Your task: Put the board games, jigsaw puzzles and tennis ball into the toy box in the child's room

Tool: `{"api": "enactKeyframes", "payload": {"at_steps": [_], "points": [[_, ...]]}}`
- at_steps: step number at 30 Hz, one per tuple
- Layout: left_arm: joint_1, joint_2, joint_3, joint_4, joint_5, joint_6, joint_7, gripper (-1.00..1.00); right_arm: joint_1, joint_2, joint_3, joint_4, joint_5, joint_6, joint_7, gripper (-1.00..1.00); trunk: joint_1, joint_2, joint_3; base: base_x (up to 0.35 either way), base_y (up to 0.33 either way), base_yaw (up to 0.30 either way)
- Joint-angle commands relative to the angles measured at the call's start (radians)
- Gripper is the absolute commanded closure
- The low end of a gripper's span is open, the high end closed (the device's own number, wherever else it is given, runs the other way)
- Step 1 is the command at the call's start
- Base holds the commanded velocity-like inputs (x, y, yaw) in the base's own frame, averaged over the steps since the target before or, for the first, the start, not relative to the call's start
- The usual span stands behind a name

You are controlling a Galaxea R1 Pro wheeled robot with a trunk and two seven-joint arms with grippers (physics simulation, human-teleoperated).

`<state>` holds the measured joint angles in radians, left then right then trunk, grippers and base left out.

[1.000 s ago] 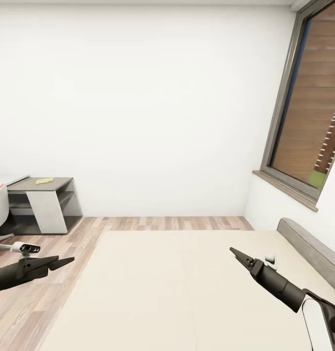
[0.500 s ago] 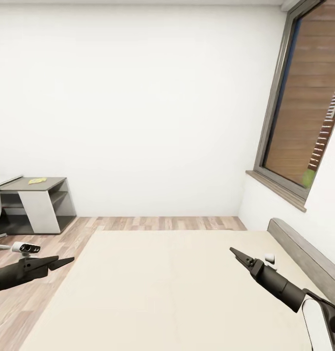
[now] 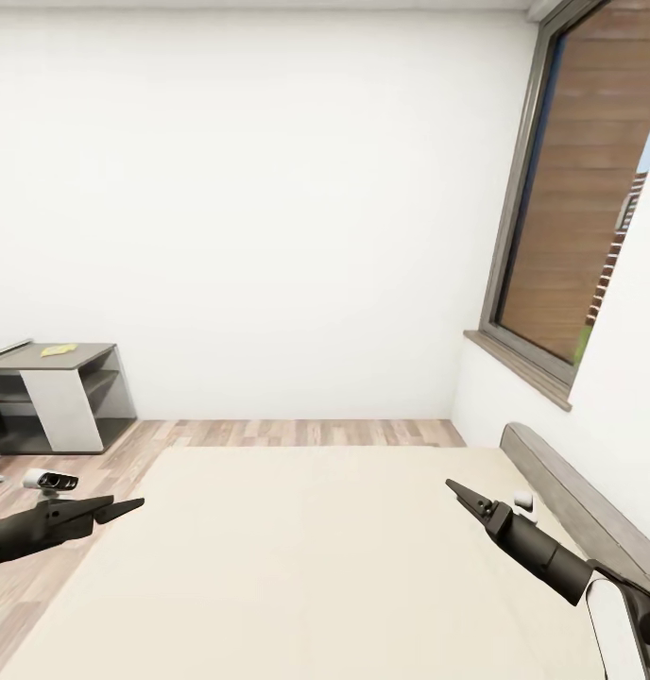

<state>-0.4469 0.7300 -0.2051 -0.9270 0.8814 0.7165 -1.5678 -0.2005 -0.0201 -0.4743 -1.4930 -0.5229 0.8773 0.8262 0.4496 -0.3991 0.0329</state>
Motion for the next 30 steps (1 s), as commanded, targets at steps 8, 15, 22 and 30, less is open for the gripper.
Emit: {"api": "enactKeyframes", "payload": {"at_steps": [8,15,22,30], "points": [[-0.001,0.002,-0.005,0.000,0.005,0.011,-0.003,-1.00,0.000,0.000,-0.002,0.000,0.000,0.005,0.002,-1.00,0.000,-0.001,0.000,0.000,-0.291,0.000],[-0.001,0.001,-0.005,0.000,0.005,0.011,-0.003,-1.00,0.000,0.000,-0.002,0.000,0.000,0.005,0.001,-1.00,0.000,-0.001,0.000,0.000,-0.291,0.000],[-0.001,0.001,-0.005,0.000,0.005,0.011,-0.003,-1.00,0.000,0.000,-0.002,0.002,0.000,0.005,0.000,-1.00,0.000,-0.001,0.000,0.000,-0.291,0.000],[-0.001,0.002,-0.005,0.000,0.005,0.011,-0.003,-1.00,0.000,0.000,-0.002,0.002,0.000,0.005,-0.001,-1.00,0.000,-0.001,0.000,0.000,-0.291,0.000]]}}
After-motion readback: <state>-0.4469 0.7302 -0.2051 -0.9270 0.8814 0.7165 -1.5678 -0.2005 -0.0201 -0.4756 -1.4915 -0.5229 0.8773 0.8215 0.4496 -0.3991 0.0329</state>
